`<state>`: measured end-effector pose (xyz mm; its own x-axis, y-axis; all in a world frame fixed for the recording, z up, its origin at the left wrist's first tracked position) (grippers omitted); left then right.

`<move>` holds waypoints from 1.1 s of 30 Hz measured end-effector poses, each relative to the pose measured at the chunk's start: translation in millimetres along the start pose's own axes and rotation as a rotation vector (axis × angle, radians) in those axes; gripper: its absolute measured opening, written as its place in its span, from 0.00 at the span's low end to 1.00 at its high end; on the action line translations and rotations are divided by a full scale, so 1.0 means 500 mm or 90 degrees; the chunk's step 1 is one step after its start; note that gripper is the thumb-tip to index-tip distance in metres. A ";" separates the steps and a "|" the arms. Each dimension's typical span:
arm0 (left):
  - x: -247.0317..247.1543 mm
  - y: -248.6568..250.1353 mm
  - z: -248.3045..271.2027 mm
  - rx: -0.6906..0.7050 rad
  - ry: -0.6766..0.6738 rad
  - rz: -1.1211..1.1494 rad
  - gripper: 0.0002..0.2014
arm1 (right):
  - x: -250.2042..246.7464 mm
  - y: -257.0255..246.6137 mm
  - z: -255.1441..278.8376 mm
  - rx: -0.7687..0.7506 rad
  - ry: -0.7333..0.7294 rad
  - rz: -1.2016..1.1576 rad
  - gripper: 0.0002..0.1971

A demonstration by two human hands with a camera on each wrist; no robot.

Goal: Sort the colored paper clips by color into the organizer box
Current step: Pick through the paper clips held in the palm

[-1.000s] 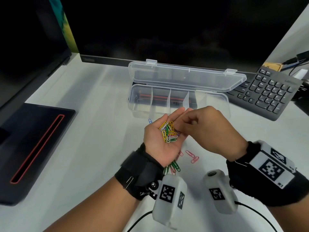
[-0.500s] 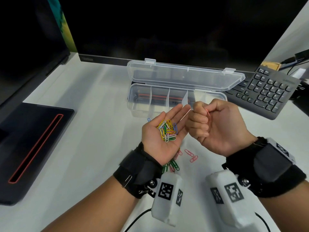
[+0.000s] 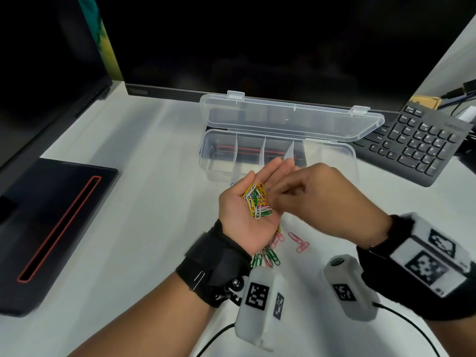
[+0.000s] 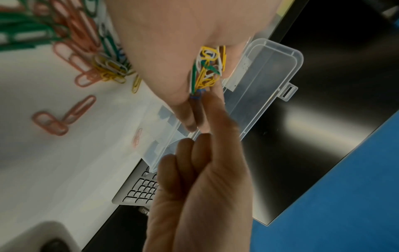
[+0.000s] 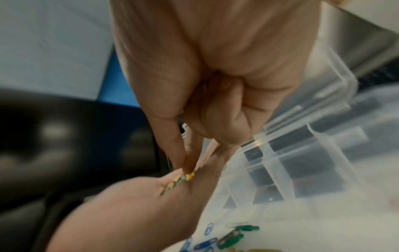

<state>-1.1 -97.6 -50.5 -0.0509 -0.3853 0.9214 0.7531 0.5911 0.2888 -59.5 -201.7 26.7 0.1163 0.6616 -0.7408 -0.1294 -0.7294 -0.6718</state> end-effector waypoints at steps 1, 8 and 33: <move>0.000 0.000 0.002 -0.002 -0.001 -0.009 0.23 | 0.006 -0.004 0.001 -0.031 -0.002 0.067 0.06; -0.006 -0.010 0.000 -0.025 0.034 -0.033 0.22 | 0.029 -0.003 -0.001 -0.045 -0.036 0.212 0.04; -0.001 -0.007 -0.004 -0.014 0.048 0.005 0.23 | -0.012 -0.001 -0.008 -0.035 -0.019 0.125 0.05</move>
<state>-2.3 -100.7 -52.5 0.0044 -0.4333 0.9012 0.7674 0.5793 0.2748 -56.2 -205.9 31.6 0.0649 0.5096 -0.8580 -0.0929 -0.8530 -0.5136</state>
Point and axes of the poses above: each hand's wrist, its own z-axis away from the middle knuckle, its own x-axis out of the palm, y = z × x, the point moved 1 cm from there along -z, towards the middle knuckle, and after that the axes turned 3 degrees about y, right-handed, at the moved point
